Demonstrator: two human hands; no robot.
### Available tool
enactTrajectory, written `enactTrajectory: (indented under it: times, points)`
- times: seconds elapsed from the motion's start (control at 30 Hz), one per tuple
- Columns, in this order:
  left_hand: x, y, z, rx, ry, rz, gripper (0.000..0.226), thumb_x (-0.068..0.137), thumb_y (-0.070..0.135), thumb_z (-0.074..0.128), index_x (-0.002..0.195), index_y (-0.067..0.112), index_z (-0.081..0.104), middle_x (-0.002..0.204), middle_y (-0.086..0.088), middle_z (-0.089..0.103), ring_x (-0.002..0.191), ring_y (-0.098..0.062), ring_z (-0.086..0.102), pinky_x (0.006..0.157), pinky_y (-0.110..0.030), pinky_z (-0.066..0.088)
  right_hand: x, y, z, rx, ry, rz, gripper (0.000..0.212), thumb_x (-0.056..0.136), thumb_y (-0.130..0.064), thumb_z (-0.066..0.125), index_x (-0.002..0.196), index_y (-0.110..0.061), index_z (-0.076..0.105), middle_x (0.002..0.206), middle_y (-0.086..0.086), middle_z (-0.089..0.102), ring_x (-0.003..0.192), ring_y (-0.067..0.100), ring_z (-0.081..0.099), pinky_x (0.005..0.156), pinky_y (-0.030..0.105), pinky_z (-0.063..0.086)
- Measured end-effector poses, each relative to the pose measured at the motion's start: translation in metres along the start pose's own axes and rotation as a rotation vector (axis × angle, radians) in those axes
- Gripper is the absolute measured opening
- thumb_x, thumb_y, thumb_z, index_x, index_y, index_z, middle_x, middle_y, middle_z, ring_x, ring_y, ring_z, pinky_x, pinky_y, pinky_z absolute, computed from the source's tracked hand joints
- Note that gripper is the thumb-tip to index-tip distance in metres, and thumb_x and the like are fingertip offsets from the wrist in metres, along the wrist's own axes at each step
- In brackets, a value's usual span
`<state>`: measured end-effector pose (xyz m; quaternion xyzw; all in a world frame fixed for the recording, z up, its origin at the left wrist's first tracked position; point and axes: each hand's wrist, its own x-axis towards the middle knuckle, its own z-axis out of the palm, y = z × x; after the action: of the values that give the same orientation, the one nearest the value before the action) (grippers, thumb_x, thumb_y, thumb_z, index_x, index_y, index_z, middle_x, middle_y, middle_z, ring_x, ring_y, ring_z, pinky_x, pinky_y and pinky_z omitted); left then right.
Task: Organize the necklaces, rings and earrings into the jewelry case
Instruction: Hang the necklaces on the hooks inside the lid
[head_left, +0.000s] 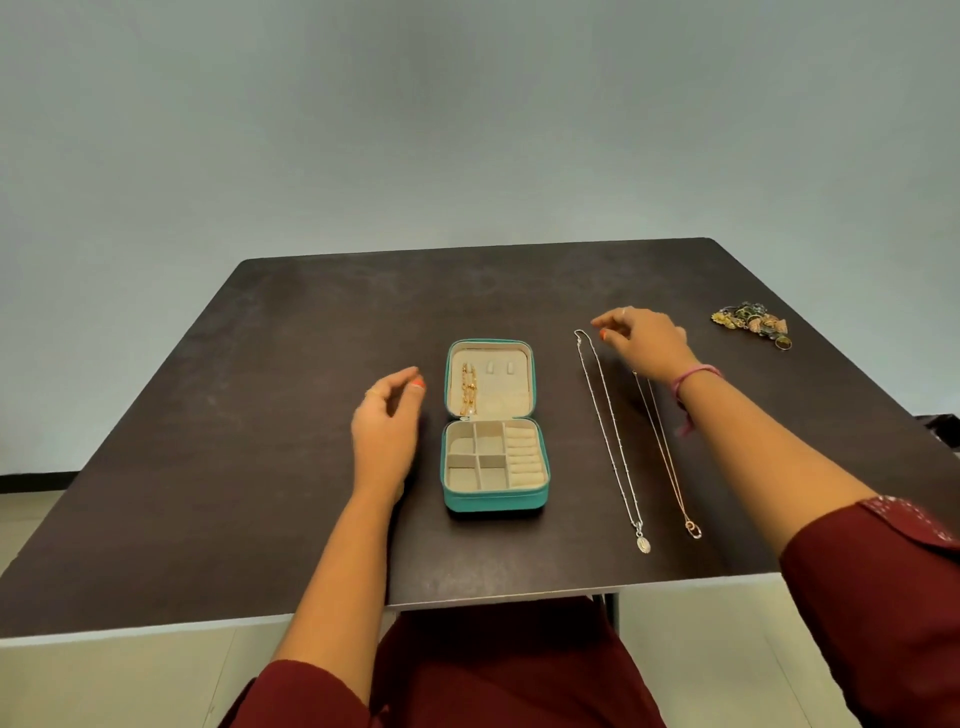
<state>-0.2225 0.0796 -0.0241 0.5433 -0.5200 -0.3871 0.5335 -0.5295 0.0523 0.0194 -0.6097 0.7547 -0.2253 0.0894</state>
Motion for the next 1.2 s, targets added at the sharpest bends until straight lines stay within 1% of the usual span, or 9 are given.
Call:
enactTrajectory:
  times: [0.13, 0.2, 0.37, 0.5, 0.63, 0.77, 0.9, 1.0, 1.2]
  points:
    - [0.011, 0.003, -0.012, -0.560, 0.166, -0.184, 0.015, 0.097, 0.010, 0.050, 0.100, 0.016, 0.063, 0.095, 0.000, 0.067, 0.085, -0.007, 0.064, 0.074, -0.018, 0.051, 0.017, 0.000, 0.005, -0.129, -0.103, -0.082, 0.031, 0.100, -0.022, 0.042, 0.123, -0.034, 0.059, 0.126, -0.005, 0.060, 0.118, 0.021, 0.053, 0.098, 0.046, 0.037]
    - [0.013, 0.004, -0.014, -0.629, 0.182, -0.210, 0.017, 0.098, 0.009, 0.047, 0.098, 0.017, 0.062, 0.090, 0.001, 0.066, 0.081, -0.006, 0.064, 0.073, -0.019, 0.051, 0.023, 0.001, 0.010, -0.184, -0.141, -0.098, 0.032, 0.100, -0.021, 0.040, 0.122, -0.034, 0.060, 0.127, -0.003, 0.059, 0.118, 0.023, 0.053, 0.098, 0.048, 0.038]
    - [0.013, 0.005, -0.011, -0.607, 0.178, -0.197, 0.017, 0.097, 0.006, 0.048, 0.097, 0.015, 0.063, 0.084, 0.000, 0.066, 0.074, -0.007, 0.064, 0.070, -0.019, 0.053, 0.035, 0.000, 0.015, -0.325, -0.140, -0.184, 0.027, 0.099, -0.027, 0.045, 0.118, -0.034, 0.063, 0.117, 0.002, 0.059, 0.110, 0.025, 0.055, 0.089, 0.044, 0.044]
    - [0.016, 0.002, -0.010, -0.598, 0.174, -0.198, 0.017, 0.096, 0.005, 0.049, 0.095, 0.015, 0.064, 0.081, 0.000, 0.066, 0.071, -0.006, 0.064, 0.069, -0.019, 0.053, 0.043, -0.001, 0.019, -0.452, -0.074, -0.225, 0.021, 0.098, -0.031, 0.047, 0.106, -0.032, 0.066, 0.112, -0.001, 0.063, 0.107, 0.024, 0.055, 0.082, 0.038, 0.036]
    - [0.015, 0.002, -0.009, -0.593, 0.175, -0.201, 0.017, 0.096, 0.005, 0.049, 0.096, 0.014, 0.064, 0.081, 0.000, 0.066, 0.071, -0.006, 0.063, 0.070, -0.019, 0.053, 0.044, -0.003, 0.024, -0.461, -0.072, -0.220, 0.023, 0.099, -0.026, 0.041, 0.108, -0.026, 0.063, 0.110, 0.002, 0.060, 0.104, 0.025, 0.055, 0.085, 0.041, 0.035]
    - [0.015, 0.003, -0.010, -0.601, 0.173, -0.199, 0.017, 0.096, 0.005, 0.050, 0.096, 0.015, 0.064, 0.081, 0.000, 0.066, 0.070, -0.006, 0.064, 0.067, -0.018, 0.053, 0.038, -0.003, 0.031, -0.407, -0.038, -0.147, 0.024, 0.100, -0.026, 0.041, 0.109, -0.022, 0.063, 0.114, 0.004, 0.056, 0.107, 0.026, 0.053, 0.088, 0.043, 0.035]
    - [0.015, 0.004, -0.010, -0.595, 0.173, -0.206, 0.018, 0.096, 0.005, 0.049, 0.095, 0.015, 0.064, 0.080, 0.001, 0.066, 0.069, -0.005, 0.064, 0.067, -0.017, 0.053, 0.025, -0.009, 0.026, -0.197, -0.014, -0.039, 0.021, 0.099, -0.021, 0.043, 0.097, -0.023, 0.063, 0.116, 0.001, 0.059, 0.103, 0.025, 0.055, 0.088, 0.044, 0.035]
    - [0.013, 0.005, -0.011, -0.605, 0.168, -0.208, 0.018, 0.096, 0.005, 0.049, 0.096, 0.015, 0.064, 0.081, 0.000, 0.065, 0.068, -0.005, 0.063, 0.067, -0.017, 0.052, 0.013, -0.019, 0.009, -0.113, 0.054, -0.053, 0.019, 0.098, -0.018, 0.043, 0.097, -0.021, 0.061, 0.113, 0.001, 0.062, 0.101, 0.024, 0.057, 0.083, 0.041, 0.033]
    - [0.010, 0.006, -0.011, -0.622, 0.174, -0.182, 0.018, 0.096, 0.004, 0.049, 0.094, 0.015, 0.063, 0.079, -0.001, 0.063, 0.063, -0.003, 0.061, 0.062, -0.016, 0.050, -0.016, -0.042, -0.039, -0.005, 0.162, -0.115, 0.011, 0.098, -0.015, 0.042, 0.100, -0.016, 0.053, 0.102, 0.000, 0.065, 0.101, 0.024, 0.057, 0.089, 0.042, 0.034]
